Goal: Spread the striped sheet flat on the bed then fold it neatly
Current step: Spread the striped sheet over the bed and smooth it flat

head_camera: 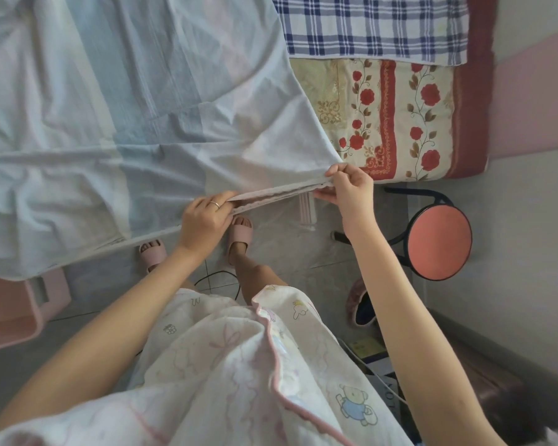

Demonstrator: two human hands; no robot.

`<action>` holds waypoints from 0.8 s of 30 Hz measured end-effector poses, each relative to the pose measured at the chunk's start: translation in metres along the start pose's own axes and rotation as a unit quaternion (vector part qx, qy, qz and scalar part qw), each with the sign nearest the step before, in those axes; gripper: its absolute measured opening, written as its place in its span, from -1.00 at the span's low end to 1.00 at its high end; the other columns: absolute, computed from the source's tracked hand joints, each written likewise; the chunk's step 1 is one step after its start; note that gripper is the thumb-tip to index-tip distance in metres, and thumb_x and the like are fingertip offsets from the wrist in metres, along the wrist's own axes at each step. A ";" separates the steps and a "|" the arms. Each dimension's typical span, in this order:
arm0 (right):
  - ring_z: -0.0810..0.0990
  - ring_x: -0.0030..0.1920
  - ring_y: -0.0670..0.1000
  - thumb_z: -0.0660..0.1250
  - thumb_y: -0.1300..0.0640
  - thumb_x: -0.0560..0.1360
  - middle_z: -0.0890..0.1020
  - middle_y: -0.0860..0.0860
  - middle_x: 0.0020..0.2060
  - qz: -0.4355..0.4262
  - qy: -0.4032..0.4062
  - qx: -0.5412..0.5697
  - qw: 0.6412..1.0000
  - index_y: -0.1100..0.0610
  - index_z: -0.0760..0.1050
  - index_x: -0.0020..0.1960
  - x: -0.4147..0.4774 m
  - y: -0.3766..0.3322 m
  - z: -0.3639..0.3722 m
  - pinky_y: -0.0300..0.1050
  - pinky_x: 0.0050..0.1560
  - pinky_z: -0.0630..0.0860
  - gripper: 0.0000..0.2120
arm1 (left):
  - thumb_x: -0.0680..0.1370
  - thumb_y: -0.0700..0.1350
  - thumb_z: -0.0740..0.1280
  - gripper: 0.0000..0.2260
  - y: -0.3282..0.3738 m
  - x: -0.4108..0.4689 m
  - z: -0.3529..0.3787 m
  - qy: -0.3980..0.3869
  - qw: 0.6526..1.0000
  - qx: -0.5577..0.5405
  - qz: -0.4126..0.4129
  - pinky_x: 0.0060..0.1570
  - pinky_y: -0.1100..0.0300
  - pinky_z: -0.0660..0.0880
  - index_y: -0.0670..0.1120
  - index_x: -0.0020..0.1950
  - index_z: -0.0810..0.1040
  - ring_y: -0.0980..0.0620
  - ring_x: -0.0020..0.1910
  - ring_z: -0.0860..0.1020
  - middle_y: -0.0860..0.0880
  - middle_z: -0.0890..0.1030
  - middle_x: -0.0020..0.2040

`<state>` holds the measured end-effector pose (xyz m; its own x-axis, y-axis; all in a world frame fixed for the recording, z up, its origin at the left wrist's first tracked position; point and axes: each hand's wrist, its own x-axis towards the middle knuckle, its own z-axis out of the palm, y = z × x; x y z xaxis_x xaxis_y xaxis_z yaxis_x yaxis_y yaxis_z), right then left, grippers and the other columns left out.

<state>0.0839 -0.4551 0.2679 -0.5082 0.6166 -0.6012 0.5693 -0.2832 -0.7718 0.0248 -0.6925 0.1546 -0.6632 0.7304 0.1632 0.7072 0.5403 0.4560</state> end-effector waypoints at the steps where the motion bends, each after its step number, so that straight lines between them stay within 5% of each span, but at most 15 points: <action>1: 0.55 -0.17 0.10 0.10 0.41 0.54 0.48 0.18 -0.14 0.013 0.010 0.021 1.000 0.18 0.44 -0.25 0.003 -0.001 -0.001 -0.16 -0.26 0.63 -0.72 | 0.49 -0.23 0.29 -0.86 0.000 -0.001 -0.003 0.017 1.000 -0.005 0.010 -0.25 0.14 0.50 -0.19 -0.06 0.65 -0.07 -0.25 0.63 -0.05 0.67 0.01; 8: 0.50 -0.07 0.10 0.00 0.43 0.52 0.55 0.16 -0.08 0.096 0.020 0.154 0.983 0.22 0.50 -0.26 0.009 -0.004 -0.006 -0.16 -0.20 0.59 -0.64 | 0.55 -0.25 0.33 -0.85 -0.007 0.000 -0.015 0.094 0.995 -0.005 0.039 -0.35 0.19 0.52 -0.17 -0.13 0.69 -0.01 -0.29 0.66 -0.03 0.70 -0.05; 11: 0.52 -0.18 -0.05 0.12 0.35 0.50 0.60 0.03 -0.08 -0.045 0.004 -0.074 0.996 0.16 0.60 -0.04 0.004 -0.005 -0.012 -0.25 -0.18 0.51 -0.70 | 0.50 -0.31 0.34 -0.86 -0.009 0.007 -0.025 0.098 0.994 -0.032 0.044 -0.41 0.19 0.51 -0.18 -0.05 0.68 -0.03 -0.32 0.66 -0.09 0.70 -0.13; 13: 0.50 -0.17 -0.16 0.26 0.30 0.48 0.56 -0.01 0.08 -0.167 -0.073 -0.305 0.935 0.11 0.49 0.25 0.006 -0.006 -0.012 -0.31 -0.16 0.46 -0.65 | 0.51 -0.32 0.30 -0.82 -0.011 0.009 -0.032 0.082 0.995 -0.043 0.025 -0.51 0.20 0.46 -0.17 0.07 0.60 -0.06 -0.41 0.62 -0.11 0.66 -0.28; 15: 0.53 -0.02 -0.06 0.30 0.36 0.45 0.46 0.05 0.25 -0.221 -0.107 -0.472 0.847 0.15 0.37 0.35 0.010 -0.002 -0.005 -0.16 -0.07 0.54 -0.52 | 0.51 -0.29 0.26 -0.77 -0.012 0.011 -0.039 0.063 0.996 -0.051 -0.027 -0.57 0.20 0.41 -0.15 0.17 0.47 -0.08 -0.49 0.56 -0.11 0.61 -0.38; 18: 0.57 -0.10 0.17 0.25 0.45 0.45 0.47 0.15 0.17 -0.264 0.002 -0.575 0.774 0.25 0.49 0.19 0.014 -0.005 0.005 0.08 -0.19 0.57 -0.66 | 0.49 -0.32 0.25 -0.76 -0.016 0.014 -0.040 0.072 0.996 -0.042 -0.038 -0.54 0.19 0.45 -0.23 0.12 0.57 -0.08 -0.45 0.59 -0.13 0.65 -0.31; 20: 0.50 0.09 0.19 0.27 0.39 0.46 0.44 0.16 0.18 -0.278 0.056 -0.622 0.730 0.26 0.55 0.11 0.019 -0.009 0.006 0.09 0.08 0.51 -0.75 | 0.50 -0.34 0.22 -0.79 -0.018 0.015 -0.040 0.080 0.996 -0.037 -0.025 -0.50 0.18 0.48 -0.24 0.00 0.64 -0.09 -0.37 0.64 -0.13 0.67 -0.25; 22: 0.21 0.42 0.24 0.27 0.32 0.47 0.30 0.21 0.37 -0.267 0.066 -0.694 0.665 0.20 0.54 0.16 0.025 -0.013 0.007 0.17 0.45 0.08 -0.73 | 0.52 -0.31 0.18 -0.76 -0.018 0.016 -0.041 0.079 0.995 -0.039 -0.038 -0.47 0.17 0.49 -0.24 -0.04 0.65 -0.10 -0.32 0.64 -0.13 0.67 -0.21; 24: -0.08 0.53 0.22 0.25 0.27 0.49 0.07 0.18 0.51 -0.233 0.021 -0.773 0.589 0.13 0.38 0.36 0.031 -0.012 0.013 0.22 0.45 -0.26 -0.56 | 0.50 -0.32 0.18 -0.76 -0.018 0.017 -0.043 0.082 0.995 -0.034 -0.045 -0.43 0.17 0.49 -0.24 -0.04 0.65 -0.11 -0.29 0.65 -0.14 0.67 -0.19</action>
<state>0.0529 -0.4419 0.2558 -0.8444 0.3892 -0.3681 0.2984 0.9124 0.2801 -0.0096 -0.7077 0.1873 -0.7586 0.5993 0.2558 0.6280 0.5676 0.5324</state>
